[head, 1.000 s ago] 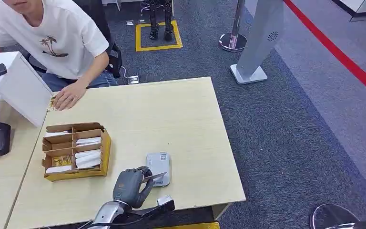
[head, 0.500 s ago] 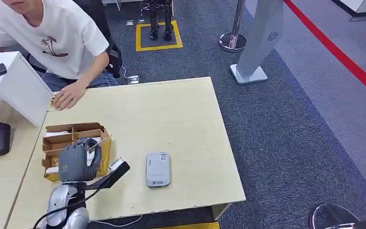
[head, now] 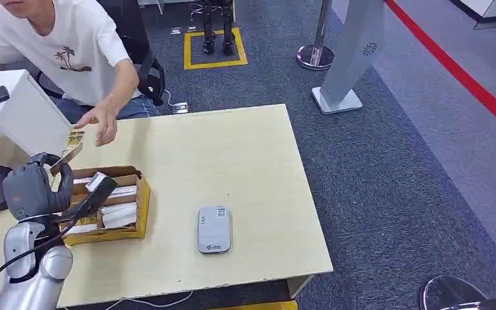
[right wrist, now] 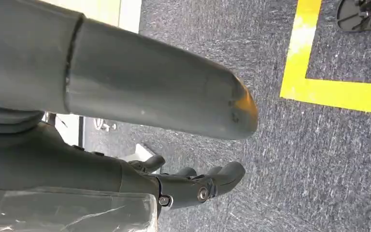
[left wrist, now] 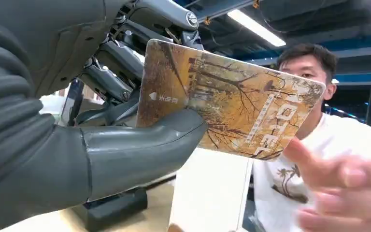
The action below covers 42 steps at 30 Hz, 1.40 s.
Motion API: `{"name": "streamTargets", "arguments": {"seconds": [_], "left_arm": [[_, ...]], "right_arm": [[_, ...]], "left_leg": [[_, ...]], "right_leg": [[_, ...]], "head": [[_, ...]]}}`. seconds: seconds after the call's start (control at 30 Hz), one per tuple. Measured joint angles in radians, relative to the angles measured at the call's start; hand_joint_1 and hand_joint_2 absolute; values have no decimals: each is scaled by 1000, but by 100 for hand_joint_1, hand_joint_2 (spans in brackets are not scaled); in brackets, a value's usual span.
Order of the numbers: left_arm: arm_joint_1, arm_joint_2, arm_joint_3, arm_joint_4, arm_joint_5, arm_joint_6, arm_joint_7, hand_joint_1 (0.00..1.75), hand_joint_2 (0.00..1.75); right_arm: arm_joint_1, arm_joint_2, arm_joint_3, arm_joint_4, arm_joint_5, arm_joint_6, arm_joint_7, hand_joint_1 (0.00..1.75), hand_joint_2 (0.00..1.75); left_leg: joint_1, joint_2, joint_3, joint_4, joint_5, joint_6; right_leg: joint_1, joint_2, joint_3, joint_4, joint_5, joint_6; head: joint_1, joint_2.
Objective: Pass the card to the sensor for recognition and then transmit it.
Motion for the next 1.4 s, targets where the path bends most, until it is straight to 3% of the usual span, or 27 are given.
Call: {"name": "streamTargets", "arguments": {"seconds": [0.3, 0.67, 0.7, 0.83, 0.87, 1.03, 1.27, 1.3, 1.4], "left_arm": [[-117, 39, 17, 132, -34, -14, 2, 175, 175], [-180, 36, 17, 205, -49, -33, -1, 175, 175], [-183, 36, 17, 207, -51, -34, -1, 0, 175], [-191, 32, 17, 210, -68, -33, 2, 0, 175], [-191, 31, 17, 210, -69, -32, 2, 0, 0], [-194, 24, 13, 210, -70, -38, 3, 0, 0], [-194, 16, -10, 188, -24, -98, 0, 0, 0], [-194, 15, -16, 182, -20, -104, -2, 0, 175], [-194, 10, -21, 172, -13, -112, -2, 0, 175]], "right_arm": [[-2, -3, 0, 0, 25, 11, 1, 0, 175], [-3, -4, 0, 0, 19, 10, 1, 0, 175], [-3, -4, 0, 0, 17, 10, 1, 0, 175], [-3, -4, 0, 0, 14, 10, 1, 0, 175], [-3, -4, 0, 0, 14, 10, 1, 0, 175], [-3, -4, 0, 0, 9, 10, 1, 0, 175], [-3, -4, 0, 0, -7, 10, -4, 0, 175], [-3, -4, 0, 0, -7, 10, -4, 0, 175], [-2, -4, 0, 0, -10, 10, -5, 0, 175]], "left_leg": [[0, 0, 0, 0, 0, 0], [0, 1, 0, 0, 0, 0], [0, 1, 0, 0, 0, 0], [0, 1, 0, 0, 0, 0], [0, 1, 0, 0, 0, 0], [0, 1, 0, 0, 0, 0], [0, 1, 0, 0, 0, 0], [0, 1, 0, 0, 0, 0], [0, 1, 0, 0, 0, 0]], "right_leg": [[0, 0, 0, 0, 0, 0], [0, 1, -1, 0, 0, 0], [0, 1, -1, 0, 0, 0], [0, 1, -1, 0, 0, 0], [0, 1, -1, 0, 0, 0], [0, 1, -1, 0, 0, 0], [0, 1, -1, 0, 0, 0], [0, 1, -1, 0, 0, 0], [0, 1, -1, 0, 0, 0]], "head": [[0, 0], [0, 0], [0, 0], [0, 0], [0, 0], [0, 0], [0, 0], [0, 0], [0, 0]]}}
